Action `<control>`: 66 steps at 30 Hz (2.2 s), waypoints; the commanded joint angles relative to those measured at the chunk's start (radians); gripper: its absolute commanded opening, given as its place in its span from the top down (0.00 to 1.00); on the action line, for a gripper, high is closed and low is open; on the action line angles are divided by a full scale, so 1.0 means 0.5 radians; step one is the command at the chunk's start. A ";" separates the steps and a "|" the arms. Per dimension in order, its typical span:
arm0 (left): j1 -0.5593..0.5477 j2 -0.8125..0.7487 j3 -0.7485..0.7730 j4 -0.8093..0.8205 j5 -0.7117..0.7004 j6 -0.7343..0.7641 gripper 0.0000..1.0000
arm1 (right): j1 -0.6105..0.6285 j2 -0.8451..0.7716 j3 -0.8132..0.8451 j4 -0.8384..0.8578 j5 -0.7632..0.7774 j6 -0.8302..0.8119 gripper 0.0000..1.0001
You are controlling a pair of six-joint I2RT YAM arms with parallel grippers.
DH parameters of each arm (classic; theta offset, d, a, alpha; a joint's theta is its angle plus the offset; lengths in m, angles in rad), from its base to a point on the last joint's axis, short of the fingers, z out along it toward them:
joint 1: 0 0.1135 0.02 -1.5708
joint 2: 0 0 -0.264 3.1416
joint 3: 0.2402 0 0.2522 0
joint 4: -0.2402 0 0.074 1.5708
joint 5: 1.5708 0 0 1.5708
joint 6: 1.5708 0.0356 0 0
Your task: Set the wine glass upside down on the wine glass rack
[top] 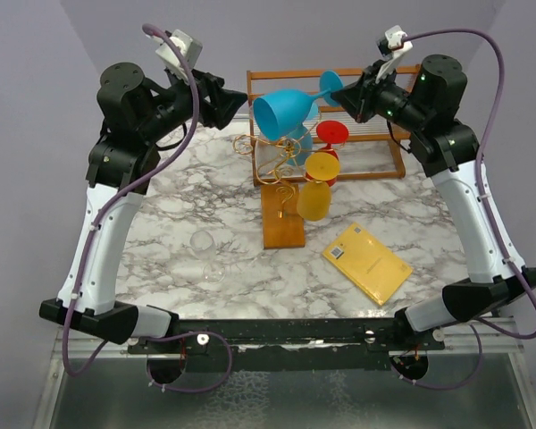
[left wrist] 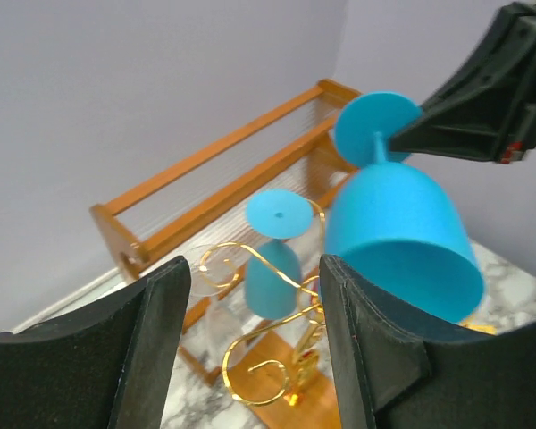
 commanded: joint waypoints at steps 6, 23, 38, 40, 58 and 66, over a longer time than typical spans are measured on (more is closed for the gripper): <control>0.030 -0.135 0.045 -0.189 -0.623 0.366 0.20 | 0.002 -0.147 0.180 -0.270 -0.519 -0.574 0.99; 0.068 -0.135 -0.079 -0.133 -0.763 0.432 0.09 | 0.331 -0.220 0.204 -0.634 -0.708 -1.102 0.99; 0.094 -0.135 -0.161 -0.090 -0.707 0.449 0.09 | 0.770 -0.268 -0.023 -0.894 -0.177 -1.916 0.99; 0.099 -0.131 -0.166 -0.084 -0.698 0.452 0.09 | 0.819 -0.259 -0.034 -0.872 -0.041 -1.955 0.99; 0.110 -0.125 -0.183 -0.071 -0.670 0.476 0.09 | 1.129 -0.180 -0.338 -0.588 0.936 -2.341 0.99; 0.111 -0.122 -0.182 -0.073 -0.663 0.479 0.09 | 1.160 -0.140 -0.387 -0.471 1.049 -2.376 0.99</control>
